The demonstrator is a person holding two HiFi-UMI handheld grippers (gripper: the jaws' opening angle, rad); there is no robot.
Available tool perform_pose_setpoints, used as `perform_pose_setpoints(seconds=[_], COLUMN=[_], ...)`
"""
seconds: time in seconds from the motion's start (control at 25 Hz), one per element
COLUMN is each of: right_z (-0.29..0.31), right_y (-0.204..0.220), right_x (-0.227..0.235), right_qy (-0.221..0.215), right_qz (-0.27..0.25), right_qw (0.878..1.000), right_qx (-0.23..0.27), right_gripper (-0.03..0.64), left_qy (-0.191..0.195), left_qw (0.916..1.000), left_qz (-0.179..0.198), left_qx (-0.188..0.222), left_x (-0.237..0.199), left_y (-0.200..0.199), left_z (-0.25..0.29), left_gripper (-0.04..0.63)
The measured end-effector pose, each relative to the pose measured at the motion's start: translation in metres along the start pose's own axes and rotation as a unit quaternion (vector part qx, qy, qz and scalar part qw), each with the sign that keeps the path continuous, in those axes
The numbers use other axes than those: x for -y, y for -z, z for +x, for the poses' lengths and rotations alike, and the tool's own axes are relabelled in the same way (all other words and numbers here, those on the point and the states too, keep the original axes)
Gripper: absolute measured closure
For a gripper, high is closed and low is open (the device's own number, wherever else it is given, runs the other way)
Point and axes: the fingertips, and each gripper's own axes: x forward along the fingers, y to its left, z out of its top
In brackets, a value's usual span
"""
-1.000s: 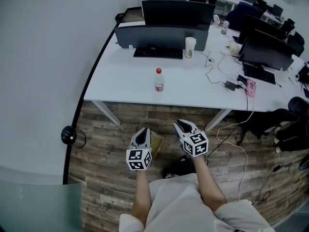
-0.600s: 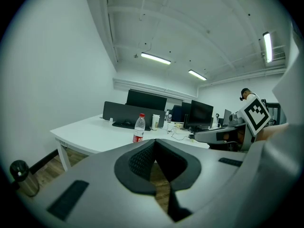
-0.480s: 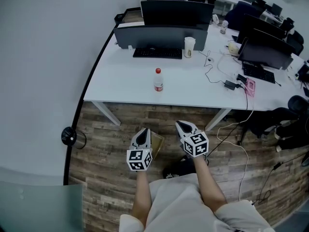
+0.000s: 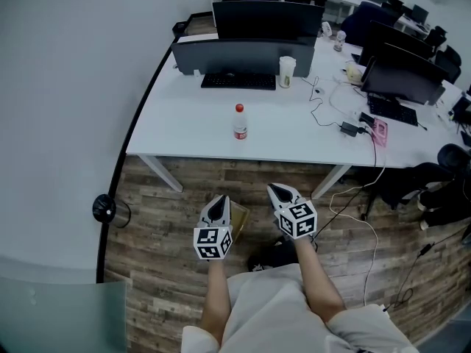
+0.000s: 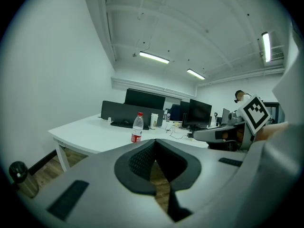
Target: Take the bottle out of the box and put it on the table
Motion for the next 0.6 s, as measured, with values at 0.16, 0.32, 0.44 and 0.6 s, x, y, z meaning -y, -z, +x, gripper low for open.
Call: perform_pose_setpoints(seconds=[0.16, 0.32, 0.44, 0.6], right_z=[-0.0007, -0.0009, -0.0003, -0.0009], right_y=[0.0016, 0.002, 0.0032, 0.0035], right_x=[0.001, 0.0026, 0.003, 0.0025], right_qy=[0.001, 0.003, 0.002, 0.002], right_qz=[-0.001, -0.002, -0.004, -0.007], right_qw=[1.0, 1.0, 1.0, 1.0], right_qx=[-0.003, -0.008, -0.013, -0.014], right_gripper=[0.577, 0.577, 0.577, 0.577], left_qy=[0.002, -0.001, -0.01, -0.012], left_qw=[1.0, 1.0, 0.9999, 0.9999], left_qz=[0.001, 0.001, 0.003, 0.003], left_qx=[-0.001, -0.002, 0.001, 0.003], left_x=[0.0016, 0.0, -0.0027, -0.0023], left_y=[0.001, 0.0009, -0.0004, -0.0017], left_z=[0.0011, 0.001, 0.0005, -0.001], left_gripper=[0.581, 0.581, 0.581, 0.581])
